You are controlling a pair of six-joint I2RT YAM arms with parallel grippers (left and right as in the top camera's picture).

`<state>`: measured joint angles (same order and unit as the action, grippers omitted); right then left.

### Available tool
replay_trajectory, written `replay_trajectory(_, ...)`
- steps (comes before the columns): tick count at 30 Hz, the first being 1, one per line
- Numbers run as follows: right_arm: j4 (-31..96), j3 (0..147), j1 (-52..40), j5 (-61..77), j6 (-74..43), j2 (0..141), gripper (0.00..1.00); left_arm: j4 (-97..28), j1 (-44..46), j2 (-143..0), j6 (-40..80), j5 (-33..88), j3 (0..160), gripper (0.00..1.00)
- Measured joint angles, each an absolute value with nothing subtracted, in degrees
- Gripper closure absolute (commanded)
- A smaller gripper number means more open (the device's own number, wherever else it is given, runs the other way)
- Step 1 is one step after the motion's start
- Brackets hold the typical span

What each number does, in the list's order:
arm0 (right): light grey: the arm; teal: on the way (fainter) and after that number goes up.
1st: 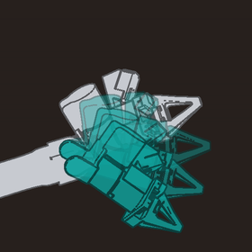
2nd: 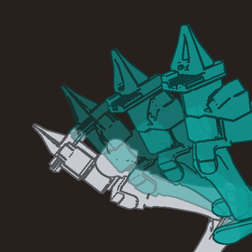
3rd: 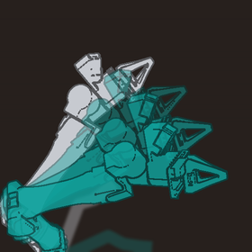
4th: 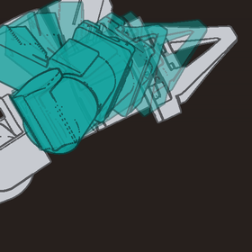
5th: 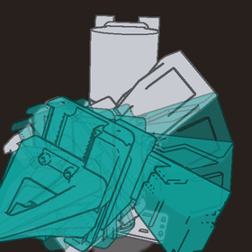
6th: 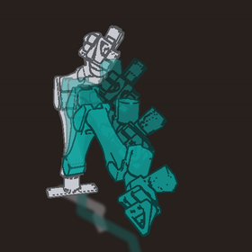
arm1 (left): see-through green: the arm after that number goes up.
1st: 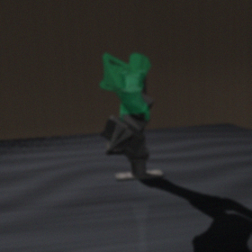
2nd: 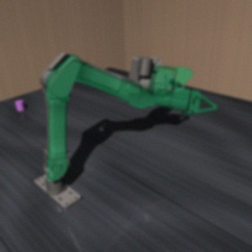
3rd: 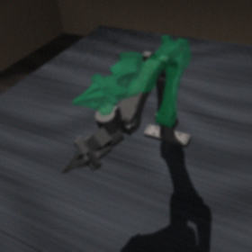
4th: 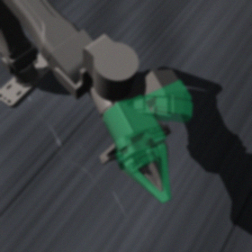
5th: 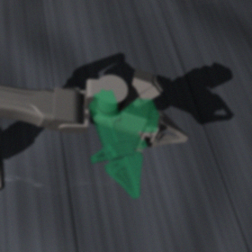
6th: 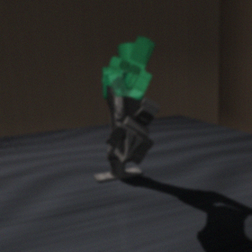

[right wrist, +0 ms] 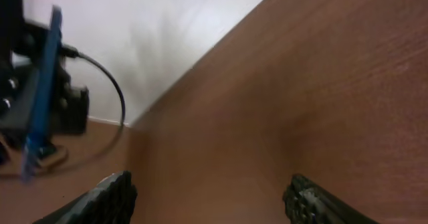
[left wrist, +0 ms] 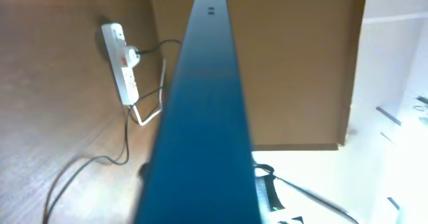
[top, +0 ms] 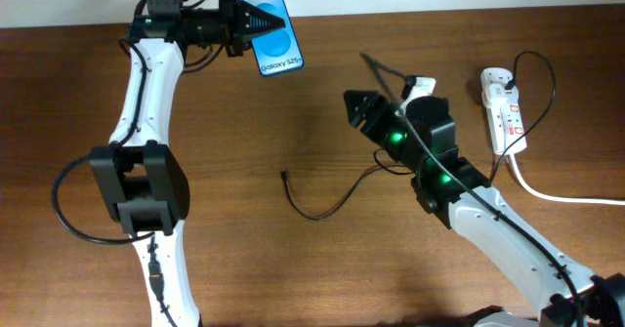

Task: Plug charger to phone and switch on socket
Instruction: 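Regrasp the phone top with the left gripper, release the right gripper, then grasp the black cable's USB-C plug end with the right gripper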

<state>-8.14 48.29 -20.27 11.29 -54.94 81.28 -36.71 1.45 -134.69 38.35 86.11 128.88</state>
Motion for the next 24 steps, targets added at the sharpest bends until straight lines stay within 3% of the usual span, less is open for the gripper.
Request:
replay_trajectory(5, 18.6, 57.8, -20.7, 15.4, -38.6, 81.4, 0.33, -37.5, -1.4, -134.7, 37.3, 87.7, 128.9, 1.00)
replay_trajectory(9, 21.4, 63.1, -23.9, 15.4, -34.0, 83.1, 0.34, -37.8, -4.8, -134.7, 37.3, 87.7, 128.9, 1.00)
replay_trajectory(13, 25.8, 72.8, -30.8, 15.8, -31.1, 99.4, 0.36, -38.4, -9.0, -134.7, 37.3, 87.9, 128.9, 1.00)
replay_trajectory(15, 26.9, 74.4, -33.0, 16.0, -30.9, 105.3, 0.00, -38.7, -10.0, -134.7, 37.3, 87.9, 128.9, 1.00)
replay_trajectory(24, 25.1, 74.4, -38.4, 13.3, -24.5, 110.0, 0.57, -38.8, -9.8, -134.7, 37.3, 87.9, 128.9, 1.00)
